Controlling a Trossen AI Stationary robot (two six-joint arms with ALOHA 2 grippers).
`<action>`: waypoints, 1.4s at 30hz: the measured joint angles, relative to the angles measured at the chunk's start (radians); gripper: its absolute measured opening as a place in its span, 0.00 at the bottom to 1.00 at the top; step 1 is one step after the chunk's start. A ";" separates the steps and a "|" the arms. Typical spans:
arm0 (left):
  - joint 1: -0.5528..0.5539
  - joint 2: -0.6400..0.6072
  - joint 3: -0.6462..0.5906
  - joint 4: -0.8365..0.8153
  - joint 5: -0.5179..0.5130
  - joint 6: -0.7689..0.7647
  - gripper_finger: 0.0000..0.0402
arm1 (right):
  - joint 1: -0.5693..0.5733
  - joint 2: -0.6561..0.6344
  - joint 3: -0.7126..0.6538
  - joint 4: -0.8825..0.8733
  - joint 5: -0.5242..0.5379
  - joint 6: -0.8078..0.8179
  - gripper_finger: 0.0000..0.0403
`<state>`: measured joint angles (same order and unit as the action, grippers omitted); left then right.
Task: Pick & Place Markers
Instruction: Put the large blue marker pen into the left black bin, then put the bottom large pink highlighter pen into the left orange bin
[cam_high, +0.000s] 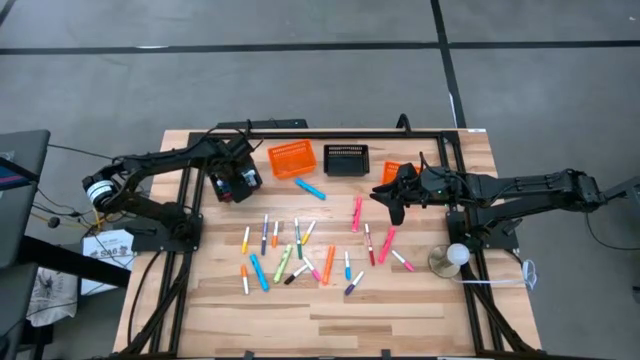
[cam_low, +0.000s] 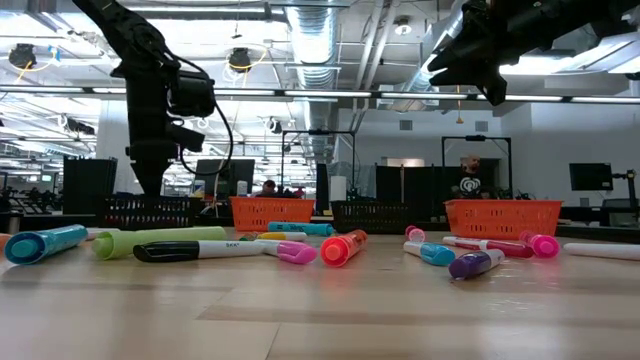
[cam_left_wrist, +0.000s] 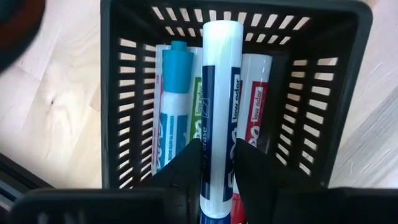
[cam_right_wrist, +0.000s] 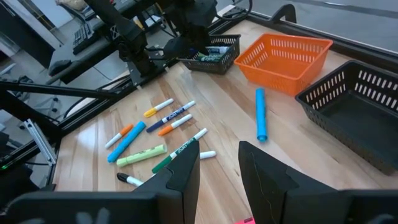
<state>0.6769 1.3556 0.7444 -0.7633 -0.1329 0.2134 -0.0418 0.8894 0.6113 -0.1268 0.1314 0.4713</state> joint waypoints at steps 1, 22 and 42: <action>0.000 0.000 0.000 -0.001 0.000 0.000 0.22 | 0.000 0.000 0.000 0.000 0.000 0.000 0.25; -0.051 -0.203 0.000 -0.019 0.013 -0.159 0.47 | 0.000 0.000 0.000 0.000 -0.004 0.000 0.25; -0.643 -0.539 0.000 0.154 0.035 -0.707 0.46 | 0.002 0.000 0.000 0.000 -0.187 0.000 0.25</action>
<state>0.0339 0.8169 0.7441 -0.6091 -0.0981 -0.4936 -0.0399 0.8894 0.6113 -0.1271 -0.0558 0.4709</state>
